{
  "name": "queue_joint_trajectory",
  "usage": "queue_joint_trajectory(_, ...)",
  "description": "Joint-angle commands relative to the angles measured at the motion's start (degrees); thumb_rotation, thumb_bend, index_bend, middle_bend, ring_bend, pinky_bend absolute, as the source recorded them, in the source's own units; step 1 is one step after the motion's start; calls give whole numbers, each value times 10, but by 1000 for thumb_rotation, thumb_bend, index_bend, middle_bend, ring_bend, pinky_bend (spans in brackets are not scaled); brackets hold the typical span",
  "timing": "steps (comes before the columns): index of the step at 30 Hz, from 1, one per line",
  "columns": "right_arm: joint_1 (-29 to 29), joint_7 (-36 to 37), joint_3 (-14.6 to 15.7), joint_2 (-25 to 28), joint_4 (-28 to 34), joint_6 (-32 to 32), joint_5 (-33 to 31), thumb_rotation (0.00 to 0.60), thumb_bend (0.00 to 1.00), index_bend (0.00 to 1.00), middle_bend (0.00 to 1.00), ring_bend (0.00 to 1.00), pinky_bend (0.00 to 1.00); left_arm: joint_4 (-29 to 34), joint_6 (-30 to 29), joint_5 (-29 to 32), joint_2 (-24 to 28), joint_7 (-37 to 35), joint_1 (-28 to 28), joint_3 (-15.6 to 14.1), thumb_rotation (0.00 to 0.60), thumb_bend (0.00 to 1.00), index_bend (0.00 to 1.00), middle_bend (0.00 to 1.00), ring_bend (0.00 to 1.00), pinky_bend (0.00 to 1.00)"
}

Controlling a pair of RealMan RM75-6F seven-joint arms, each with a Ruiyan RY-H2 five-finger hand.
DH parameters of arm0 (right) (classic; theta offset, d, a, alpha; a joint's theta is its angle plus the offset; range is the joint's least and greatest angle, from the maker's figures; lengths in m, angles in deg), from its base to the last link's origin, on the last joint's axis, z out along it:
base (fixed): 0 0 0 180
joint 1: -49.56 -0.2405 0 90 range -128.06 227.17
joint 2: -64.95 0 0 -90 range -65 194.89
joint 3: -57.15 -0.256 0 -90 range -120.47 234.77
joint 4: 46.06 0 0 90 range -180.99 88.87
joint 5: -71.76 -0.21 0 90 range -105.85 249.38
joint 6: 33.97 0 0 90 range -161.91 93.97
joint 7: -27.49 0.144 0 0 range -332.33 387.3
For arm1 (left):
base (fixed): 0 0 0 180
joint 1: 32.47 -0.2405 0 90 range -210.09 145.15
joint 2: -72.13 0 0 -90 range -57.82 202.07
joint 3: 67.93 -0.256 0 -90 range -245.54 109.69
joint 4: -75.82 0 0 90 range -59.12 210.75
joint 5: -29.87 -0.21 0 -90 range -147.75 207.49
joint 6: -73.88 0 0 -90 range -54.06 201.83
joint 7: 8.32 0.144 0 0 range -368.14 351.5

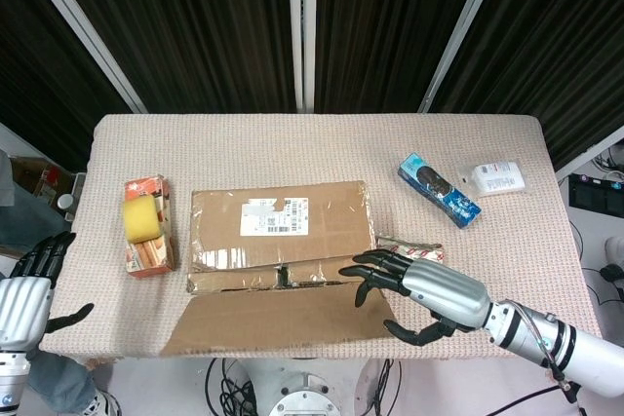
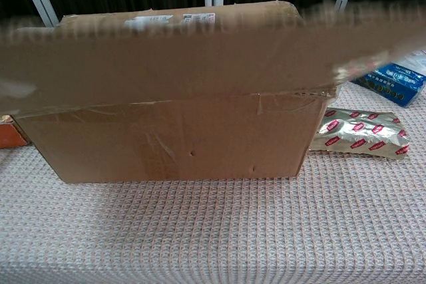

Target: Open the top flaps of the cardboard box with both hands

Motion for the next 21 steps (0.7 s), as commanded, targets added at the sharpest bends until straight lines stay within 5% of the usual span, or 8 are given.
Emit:
queue_joint_trajectory(1,-4,-9,13,5,-9,15,0,600,455,0,316,0,0,0,0,1,1,0,0,0,600,0,53,87,81,203)
queue_joint_trajectory(7,42,-161,9,-22,-11,70,-85,600,453,0,207,0,0,11,3,4,9,17,12,14,600,0,53,87,81,203)
queue_joint_trajectory(14,123,-411,-25,-87,-21,190,-274,600,444,0,9,0,0,98,54,-30,23,-23,80,49,600,0,53,87,81,203)
queue_joint_trajectory(21,150,-474,-43,-122,-51,249,-365,600,396,0,0,0,0,132,146,-13,-41,2,171,88,600,0,53,88,80,199)
